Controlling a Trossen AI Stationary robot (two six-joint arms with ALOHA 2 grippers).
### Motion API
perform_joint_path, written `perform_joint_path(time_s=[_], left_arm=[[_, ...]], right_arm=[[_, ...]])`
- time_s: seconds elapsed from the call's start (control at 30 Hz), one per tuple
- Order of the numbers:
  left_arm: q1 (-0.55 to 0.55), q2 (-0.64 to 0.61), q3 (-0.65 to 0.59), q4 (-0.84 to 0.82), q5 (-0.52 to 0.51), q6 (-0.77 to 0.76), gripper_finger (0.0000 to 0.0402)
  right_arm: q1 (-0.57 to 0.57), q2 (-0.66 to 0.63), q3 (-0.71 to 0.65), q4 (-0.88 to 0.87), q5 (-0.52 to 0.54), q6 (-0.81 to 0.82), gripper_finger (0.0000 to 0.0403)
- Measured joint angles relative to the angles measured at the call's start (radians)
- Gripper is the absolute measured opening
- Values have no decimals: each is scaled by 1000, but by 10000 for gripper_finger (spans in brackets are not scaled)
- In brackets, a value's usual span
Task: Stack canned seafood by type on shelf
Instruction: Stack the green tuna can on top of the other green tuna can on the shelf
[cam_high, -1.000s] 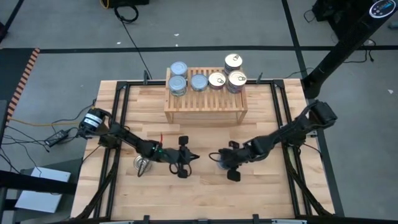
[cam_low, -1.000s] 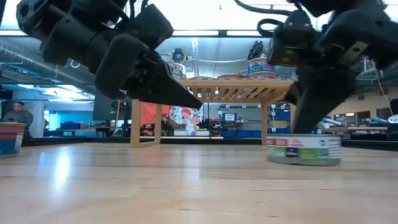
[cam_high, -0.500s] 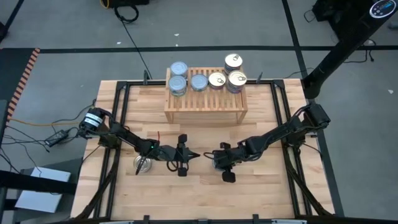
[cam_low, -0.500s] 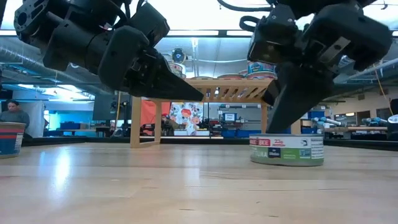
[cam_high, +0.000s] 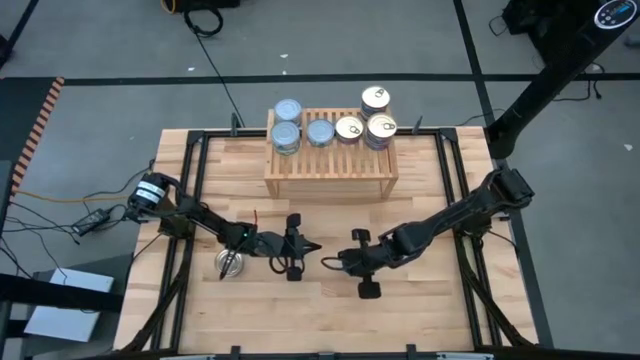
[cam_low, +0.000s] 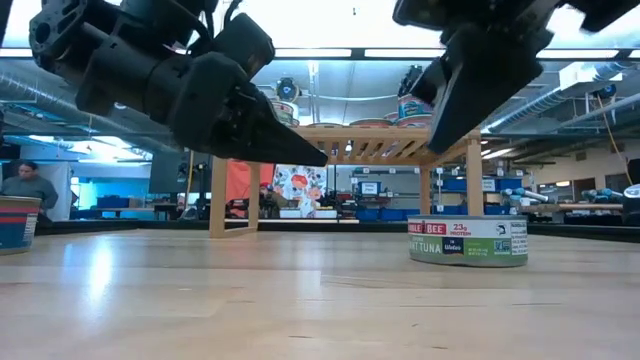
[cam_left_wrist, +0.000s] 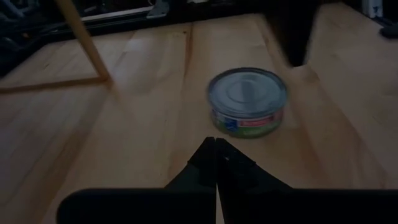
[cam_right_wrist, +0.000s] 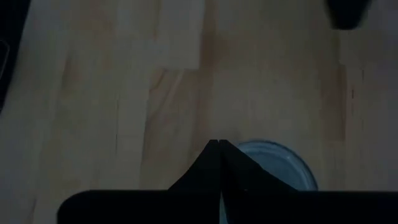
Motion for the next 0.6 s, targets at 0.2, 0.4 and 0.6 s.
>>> perform_joint_path(time_s=[0.2,0.4,0.6], left_arm=[[61,0,0,-3,114,19,1],[126,0,0,0,145,61,1],[132,71,77,-15,168,112,1]], right_arm=[[56,-1,55,-179,136,126,8],[106,8,11,-137,142,236,9],[141,27,-68,32,80,238,9]])
